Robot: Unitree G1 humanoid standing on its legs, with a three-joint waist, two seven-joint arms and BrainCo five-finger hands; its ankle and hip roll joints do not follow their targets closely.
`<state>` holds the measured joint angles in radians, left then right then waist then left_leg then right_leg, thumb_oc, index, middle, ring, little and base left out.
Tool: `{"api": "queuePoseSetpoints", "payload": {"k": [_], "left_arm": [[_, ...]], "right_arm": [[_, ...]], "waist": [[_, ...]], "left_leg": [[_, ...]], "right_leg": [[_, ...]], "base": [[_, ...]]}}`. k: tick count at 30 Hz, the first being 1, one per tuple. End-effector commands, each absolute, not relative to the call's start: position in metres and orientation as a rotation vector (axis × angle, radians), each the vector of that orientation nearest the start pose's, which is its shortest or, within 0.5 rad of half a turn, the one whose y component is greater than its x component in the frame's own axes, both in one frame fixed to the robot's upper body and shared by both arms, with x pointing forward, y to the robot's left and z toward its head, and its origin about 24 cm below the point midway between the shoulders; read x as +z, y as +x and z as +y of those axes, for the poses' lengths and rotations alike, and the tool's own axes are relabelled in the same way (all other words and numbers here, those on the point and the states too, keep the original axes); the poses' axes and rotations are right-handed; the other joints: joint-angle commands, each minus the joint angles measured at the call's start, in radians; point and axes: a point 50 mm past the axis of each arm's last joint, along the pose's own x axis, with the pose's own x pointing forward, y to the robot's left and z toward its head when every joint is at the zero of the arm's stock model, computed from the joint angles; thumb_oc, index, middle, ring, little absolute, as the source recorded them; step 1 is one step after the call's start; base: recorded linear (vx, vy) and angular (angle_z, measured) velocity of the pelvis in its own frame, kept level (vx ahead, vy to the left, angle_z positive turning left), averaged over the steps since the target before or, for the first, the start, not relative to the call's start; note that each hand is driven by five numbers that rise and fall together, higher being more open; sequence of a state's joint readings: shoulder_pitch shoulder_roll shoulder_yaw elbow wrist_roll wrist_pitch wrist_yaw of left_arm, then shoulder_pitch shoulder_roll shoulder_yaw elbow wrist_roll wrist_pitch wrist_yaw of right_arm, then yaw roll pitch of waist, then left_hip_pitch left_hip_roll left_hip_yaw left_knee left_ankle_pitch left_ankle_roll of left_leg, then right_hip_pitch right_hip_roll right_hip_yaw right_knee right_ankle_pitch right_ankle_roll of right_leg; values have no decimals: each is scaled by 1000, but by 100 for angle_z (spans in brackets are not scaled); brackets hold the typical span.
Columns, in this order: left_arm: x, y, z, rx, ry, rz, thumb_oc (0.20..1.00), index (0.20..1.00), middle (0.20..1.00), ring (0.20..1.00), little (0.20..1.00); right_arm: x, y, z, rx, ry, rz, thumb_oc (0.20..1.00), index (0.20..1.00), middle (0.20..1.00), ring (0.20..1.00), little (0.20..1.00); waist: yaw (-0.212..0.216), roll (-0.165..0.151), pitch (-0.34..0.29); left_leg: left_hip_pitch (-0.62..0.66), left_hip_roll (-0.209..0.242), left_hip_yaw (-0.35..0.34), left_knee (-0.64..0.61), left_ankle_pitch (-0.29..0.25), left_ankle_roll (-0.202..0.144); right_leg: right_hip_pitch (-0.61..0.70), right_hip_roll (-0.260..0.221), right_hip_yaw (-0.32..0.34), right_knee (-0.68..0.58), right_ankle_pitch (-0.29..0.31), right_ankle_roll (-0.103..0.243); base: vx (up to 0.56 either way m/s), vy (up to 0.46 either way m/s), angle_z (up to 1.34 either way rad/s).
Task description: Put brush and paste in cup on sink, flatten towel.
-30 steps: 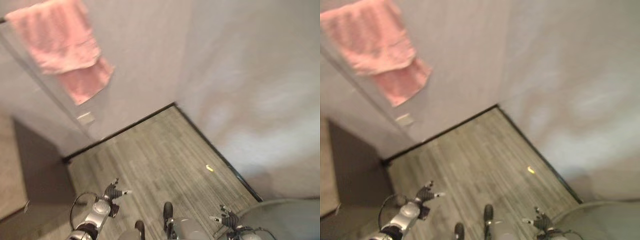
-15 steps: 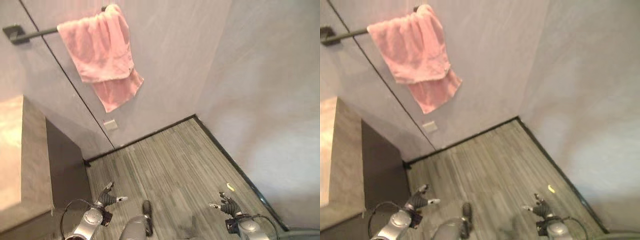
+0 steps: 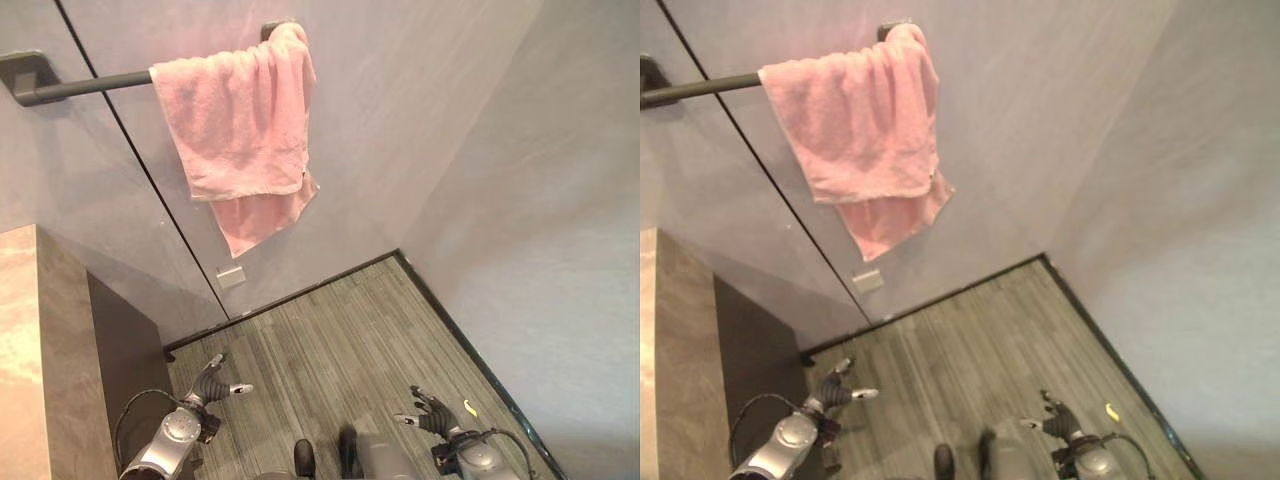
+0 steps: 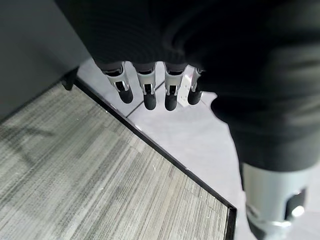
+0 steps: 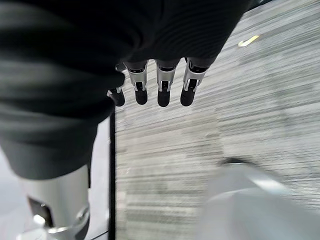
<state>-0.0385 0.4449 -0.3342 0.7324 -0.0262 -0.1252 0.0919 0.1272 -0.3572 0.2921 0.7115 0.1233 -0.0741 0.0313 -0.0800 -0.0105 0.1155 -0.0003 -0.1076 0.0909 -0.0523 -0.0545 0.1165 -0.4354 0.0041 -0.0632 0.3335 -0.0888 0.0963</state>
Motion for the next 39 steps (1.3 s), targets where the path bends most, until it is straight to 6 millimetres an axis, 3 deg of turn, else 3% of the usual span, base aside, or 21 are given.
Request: {"api": "queuePoseSetpoints", "payload": {"k": [1, 4, 6, 10, 18, 21, 22, 23, 24, 26, 27, 28, 30, 31, 32, 33, 39], "left_arm": [[-62, 222, 242, -97, 586, 479, 1000, 1000, 1000, 1000, 1000], [-61, 223, 237, -121, 590, 469, 1000, 1000, 1000, 1000, 1000], [-64, 221, 237, -136, 601, 486, 1000, 1000, 1000, 1000, 1000], [-71, 213, 235, -154, 587, 514, 1000, 1000, 1000, 1000, 1000], [-77, 207, 233, -166, 567, 544, 1000, 1000, 1000, 1000, 1000], [-82, 208, 233, -175, 585, 573, 1000, 1000, 1000, 1000, 1000], [-83, 208, 233, -177, 593, 579, 1000, 1000, 1000, 1000, 1000], [-83, 208, 233, -177, 593, 579, 1000, 1000, 1000, 1000, 1000], [-79, 215, 233, -181, 610, 562, 1000, 1000, 1000, 1000, 1000], [-76, 219, 233, -181, 618, 551, 1000, 1000, 1000, 1000, 1000], [-72, 227, 235, -169, 632, 535, 1000, 1000, 1000, 1000, 1000], [-69, 232, 233, -168, 636, 521, 1000, 1000, 1000, 1000, 1000], [-68, 234, 234, -164, 640, 516, 1000, 1000, 1000, 1000, 1000], [-71, 233, 235, -150, 642, 529, 1000, 1000, 1000, 1000, 1000], [-72, 231, 237, -139, 640, 541, 1000, 1000, 1000, 1000, 1000], [-73, 228, 238, -136, 623, 544, 1000, 1000, 1000, 1000, 1000], [-77, 214, 247, -137, 627, 568, 1000, 1000, 1000, 1000, 1000]], "right_arm": [[-107, 160, -227, 108, -311, 733, 1000, 1000, 1000, 1000, 1000], [-106, 165, -226, 116, -322, 725, 1000, 1000, 1000, 1000, 1000], [-105, 167, -226, 130, -329, 725, 1000, 1000, 1000, 1000, 1000], [-103, 166, -228, 149, -346, 720, 1000, 1000, 1000, 1000, 1000], [-102, 161, -237, 151, -377, 732, 1000, 1000, 1000, 1000, 1000], [-103, 158, -242, 158, -405, 745, 1000, 1000, 1000, 1000, 1000], [-101, 159, -243, 160, -409, 739, 1000, 1000, 1000, 1000, 1000], [-101, 159, -243, 160, -409, 739, 1000, 1000, 1000, 1000, 1000], [-96, 164, -246, 164, -423, 716, 1000, 1000, 1000, 1000, 1000], [-95, 166, -248, 159, -429, 713, 1000, 1000, 1000, 1000, 1000], [-95, 168, -251, 150, -441, 713, 1000, 1000, 1000, 1000, 1000], [-95, 167, -253, 139, -446, 719, 1000, 1000, 1000, 1000, 1000], [-95, 165, -257, 110, -441, 727, 1000, 1000, 1000, 1000, 1000], [-95, 165, -262, 91, -451, 729, 1000, 1000, 1000, 1000, 1000], [-95, 166, -262, 90, -462, 736, 1000, 1000, 1000, 1000, 1000], [-95, 170, -261, 104, -469, 730, 1000, 1000, 1000, 1000, 1000], [-96, 174, -251, 94, -414, 716, 1000, 1000, 1000, 1000, 1000]], "waist": [[-37, -11, 33], [-53, -18, 42], [-62, -28, 45], [-49, -31, 15], [-47, -20, -13], [-55, -24, -18], [-58, -27, -16], [-58, -27, -16], [-52, -41, 10], [-42, -47, 26], [-48, -61, 43], [-53, -62, 45], [-53, -64, 33], [-48, -41, 25], [-43, -32, 26], [-41, -28, 28], [-33, -17, 0]], "left_leg": [[-11, 31, -27, 55, 41, -118], [30, 16, -73, 66, 7, -119], [49, -2, -116, 80, -9, -113], [59, -2, -133, 85, -15, -117], [88, 39, -191, 100, -5, -155], [79, 65, -188, 172, 1, -190], [61, 72, -168, 227, 25, -210], [57, 72, -168, 233, 22, -211], [-46, 76, -143, 419, 87, -256], [-84, 65, -148, 472, 97, -261], [-136, 106, -84, 491, 98, -238], [-150, 182, -12, 431, 79, -219], [-157, 259, 41, 254, 77, -218], [-169, 323, 35, 119, 160, -252], [-163, 323, 5, 110, 171, -254], [-144, 312, -23, 141, 129, -249], [-99, 251, 10, 125, 82, -229]], "right_leg": [[153, -30, 28, -132, 158, 53], [139, -49, 68, -203, 211, 69], [128, -24, 132, -194, 238, 72], [176, -15, 129, -208, 215, 60], [201, 1, 42, -183, 143, 28], [224, 17, 27, -192, 116, 8], [236, 16, 26, -200, 114, 2], [236, 16, 25, -201, 115, 1], [262, 9, 29, -218, 112, -16], [269, 8, 30, -220, 109, -22], [276, -11, 25, -215, 97, -28], [292, -23, 18, -215, 83, -22], [315, -48, 15, -234, 72, -3], [320, -59, 21, -231, 58, 17], [323, -58, 30, -221, 51, 18], [325, -58, 51, -201, 37, 19], [340, -96, 104, -222, 76, 50]], "base": [[241, -14, 92], [224, -32, 78], [249, -48, 82], [216, -66, 48], [189, -117, 27], [178, -167, 28], [87, -87, 19], [40, -142, 15], [-17, -125, 17], [-6, -106, 8], [76, -43, -10], [126, -20, 20], [183, 139, 50], [223, 219, 13], [218, 216, -9], [146, 158, -26], [90, 180, -53]]}}
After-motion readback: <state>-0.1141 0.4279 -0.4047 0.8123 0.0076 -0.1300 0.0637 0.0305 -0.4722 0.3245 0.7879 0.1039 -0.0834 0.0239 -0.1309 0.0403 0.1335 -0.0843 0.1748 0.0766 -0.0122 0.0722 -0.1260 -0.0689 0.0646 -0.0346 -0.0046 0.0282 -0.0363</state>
